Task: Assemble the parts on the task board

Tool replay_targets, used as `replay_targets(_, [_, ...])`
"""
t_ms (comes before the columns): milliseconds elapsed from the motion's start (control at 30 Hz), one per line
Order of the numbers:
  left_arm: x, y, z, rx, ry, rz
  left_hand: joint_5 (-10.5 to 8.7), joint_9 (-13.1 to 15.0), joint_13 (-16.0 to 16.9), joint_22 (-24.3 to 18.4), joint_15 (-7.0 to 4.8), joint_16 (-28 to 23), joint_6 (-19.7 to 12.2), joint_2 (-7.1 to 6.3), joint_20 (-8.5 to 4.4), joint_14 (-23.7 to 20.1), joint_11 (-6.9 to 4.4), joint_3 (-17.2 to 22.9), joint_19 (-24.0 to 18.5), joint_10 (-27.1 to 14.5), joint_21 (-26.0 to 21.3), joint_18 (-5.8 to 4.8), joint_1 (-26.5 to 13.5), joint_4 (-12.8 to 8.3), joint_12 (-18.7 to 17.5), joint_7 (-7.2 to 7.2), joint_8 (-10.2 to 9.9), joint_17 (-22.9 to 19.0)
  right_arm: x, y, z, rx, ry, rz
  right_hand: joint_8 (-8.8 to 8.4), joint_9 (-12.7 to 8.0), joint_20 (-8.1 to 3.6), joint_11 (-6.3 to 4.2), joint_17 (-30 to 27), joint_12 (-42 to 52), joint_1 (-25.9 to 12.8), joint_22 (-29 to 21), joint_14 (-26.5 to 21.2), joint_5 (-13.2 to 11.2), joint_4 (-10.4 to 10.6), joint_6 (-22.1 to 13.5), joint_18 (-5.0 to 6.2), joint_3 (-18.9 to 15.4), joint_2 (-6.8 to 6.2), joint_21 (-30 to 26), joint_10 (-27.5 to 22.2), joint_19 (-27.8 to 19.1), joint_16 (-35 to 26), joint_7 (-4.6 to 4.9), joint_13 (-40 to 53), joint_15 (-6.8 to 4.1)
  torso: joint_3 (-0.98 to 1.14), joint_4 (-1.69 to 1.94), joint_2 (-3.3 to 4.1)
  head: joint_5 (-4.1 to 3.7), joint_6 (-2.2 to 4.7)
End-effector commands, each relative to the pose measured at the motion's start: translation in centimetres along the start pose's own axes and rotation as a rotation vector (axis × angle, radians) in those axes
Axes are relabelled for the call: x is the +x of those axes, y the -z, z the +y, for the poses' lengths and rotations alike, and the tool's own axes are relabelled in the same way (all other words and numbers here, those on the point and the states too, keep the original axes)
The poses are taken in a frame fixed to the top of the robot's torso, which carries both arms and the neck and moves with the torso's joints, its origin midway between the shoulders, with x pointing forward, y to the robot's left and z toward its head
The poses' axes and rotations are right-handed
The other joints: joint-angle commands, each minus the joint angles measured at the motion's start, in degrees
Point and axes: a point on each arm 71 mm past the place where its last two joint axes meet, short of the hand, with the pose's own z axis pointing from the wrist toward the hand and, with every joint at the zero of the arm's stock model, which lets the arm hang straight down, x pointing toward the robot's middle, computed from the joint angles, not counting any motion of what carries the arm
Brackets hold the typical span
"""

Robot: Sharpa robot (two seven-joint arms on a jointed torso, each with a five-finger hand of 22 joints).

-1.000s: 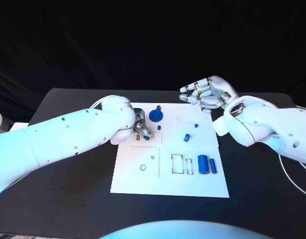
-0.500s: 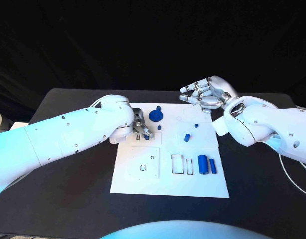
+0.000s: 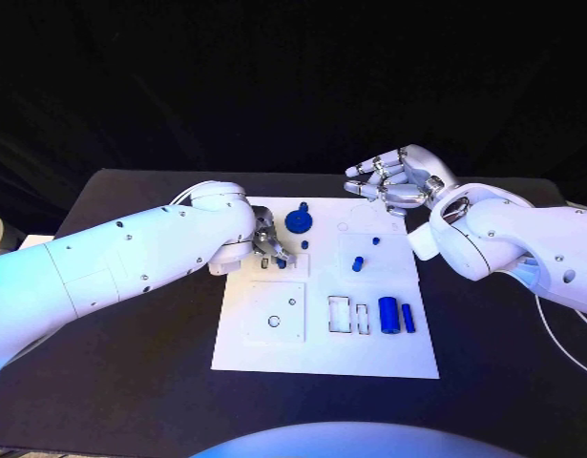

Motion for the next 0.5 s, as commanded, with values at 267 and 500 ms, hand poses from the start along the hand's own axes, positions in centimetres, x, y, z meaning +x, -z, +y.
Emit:
replay_targets(267, [1.23, -0.23, 1.17, -0.084, -0.022, 0.06, 0.3, 1.2, 0.5, 12.5, -0.74, 0.2, 0.7, -0.62, -0.55, 6.0, -0.64, -4.8, 4.5, 0.2, 1.0, -0.75, -2.0, 2.3, 0.6, -0.15, 0.7, 15.1, 0.09, 0.05, 0.05, -0.009, 0.005, 0.012, 0.29, 0.1, 0.03, -0.29, 0.0, 0.2, -0.1, -0.1, 1.9, 0.3, -0.1, 0.3, 0.81, -0.4, 0.51, -0.3, -0.2, 0.1, -0.4, -0.15, -0.1, 0.23, 0.01, 0.01, -0.01, -0.02, 0.04])
replay_targets(500, [1.18, -0.16, 1.36, -0.085, -0.019, 0.056, 0.31, 1.7, 0.6, 12.6, -0.85, 0.2, 0.8, -0.48, -0.67, 6.0, -0.76, -7.5, 4.6, 0.4, 1.2, -0.8, -1.9, 3.4, 0.7, -0.28, 0.8, 15.1, 0.08, 0.05, 0.04, -0.009, 0.005, 0.012, 0.29, 0.1, 0.03, -0.29, 0.0, 0.2, -0.1, -0.1, 1.9, 0.3, -0.1, 0.3, 0.81, -0.4, 0.51, -0.3, -0.2, 0.1, -0.4, -0.15, -0.1, 0.23, -0.02, 0.02, 0.0, 0.01, 0.02])
